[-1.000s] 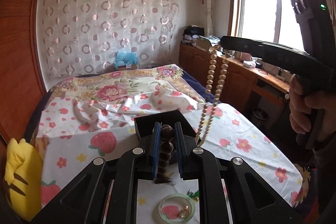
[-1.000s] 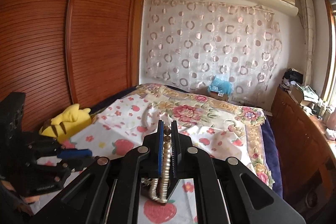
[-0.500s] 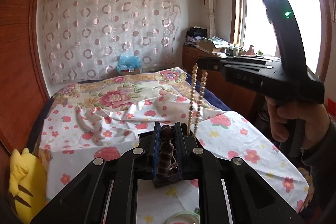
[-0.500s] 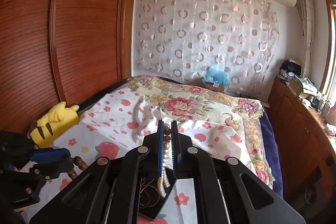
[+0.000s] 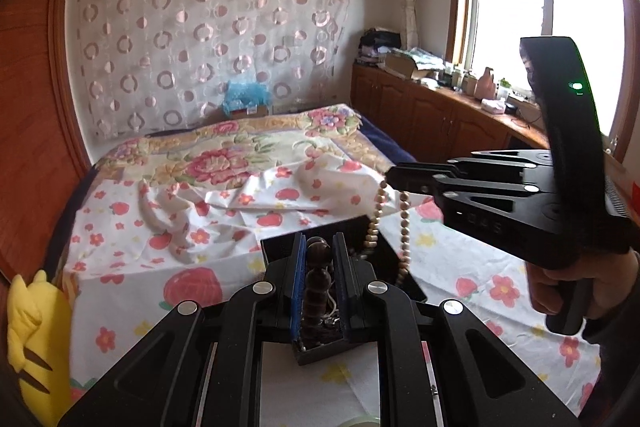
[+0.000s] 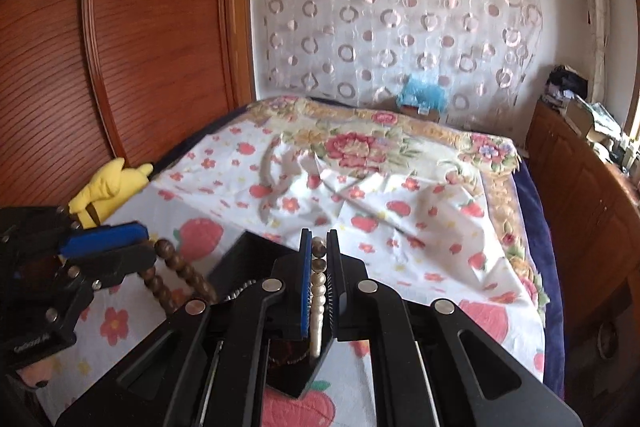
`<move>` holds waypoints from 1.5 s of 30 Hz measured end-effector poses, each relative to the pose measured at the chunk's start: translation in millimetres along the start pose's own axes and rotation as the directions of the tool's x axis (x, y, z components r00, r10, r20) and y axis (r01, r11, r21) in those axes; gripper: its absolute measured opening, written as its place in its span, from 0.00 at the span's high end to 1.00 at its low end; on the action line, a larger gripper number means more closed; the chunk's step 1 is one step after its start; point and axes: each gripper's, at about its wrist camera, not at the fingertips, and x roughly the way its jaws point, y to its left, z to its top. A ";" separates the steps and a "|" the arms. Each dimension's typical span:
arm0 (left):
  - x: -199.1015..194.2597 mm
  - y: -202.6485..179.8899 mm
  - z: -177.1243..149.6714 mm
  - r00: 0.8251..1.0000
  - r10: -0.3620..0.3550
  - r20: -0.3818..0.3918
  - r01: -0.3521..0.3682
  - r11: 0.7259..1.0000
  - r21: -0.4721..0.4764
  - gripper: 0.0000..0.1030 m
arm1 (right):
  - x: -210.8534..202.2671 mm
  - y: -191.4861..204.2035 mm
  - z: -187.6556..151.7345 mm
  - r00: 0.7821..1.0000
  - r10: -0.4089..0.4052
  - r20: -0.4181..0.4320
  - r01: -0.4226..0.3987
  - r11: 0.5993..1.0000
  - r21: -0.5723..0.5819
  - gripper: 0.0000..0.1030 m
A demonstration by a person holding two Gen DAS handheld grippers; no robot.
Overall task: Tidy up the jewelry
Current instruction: 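Carry the bead bracelet and pearl necklace into the black box and open both tools, then move both tools back toward the jade bangle and green pendant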
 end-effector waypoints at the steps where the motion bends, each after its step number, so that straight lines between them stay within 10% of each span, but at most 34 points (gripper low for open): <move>1: 4.6 1.1 -0.8 1.000 -0.003 -0.008 0.003 1.000 -0.005 0.88 | 0.2 -0.3 -2.1 1.000 -0.001 0.000 0.001 1.000 -0.001 0.91; 11: 22.1 -3.8 -6.1 0.999 0.002 -0.051 -0.002 1.000 0.000 0.88 | -22.8 -0.1 -19.3 0.999 0.019 0.029 -0.019 1.000 -0.008 0.79; 26: -0.3 -4.9 -44.4 0.997 0.038 -0.074 -0.034 0.998 0.047 0.59 | -66.1 19.1 -91.5 0.997 0.043 0.063 -0.045 0.999 0.027 0.78; 45: -9.6 -19.4 -131.1 0.970 0.017 -0.243 0.020 0.989 0.147 0.17 | -35.5 30.0 -167.5 0.987 0.051 -0.154 -0.049 0.999 0.013 0.70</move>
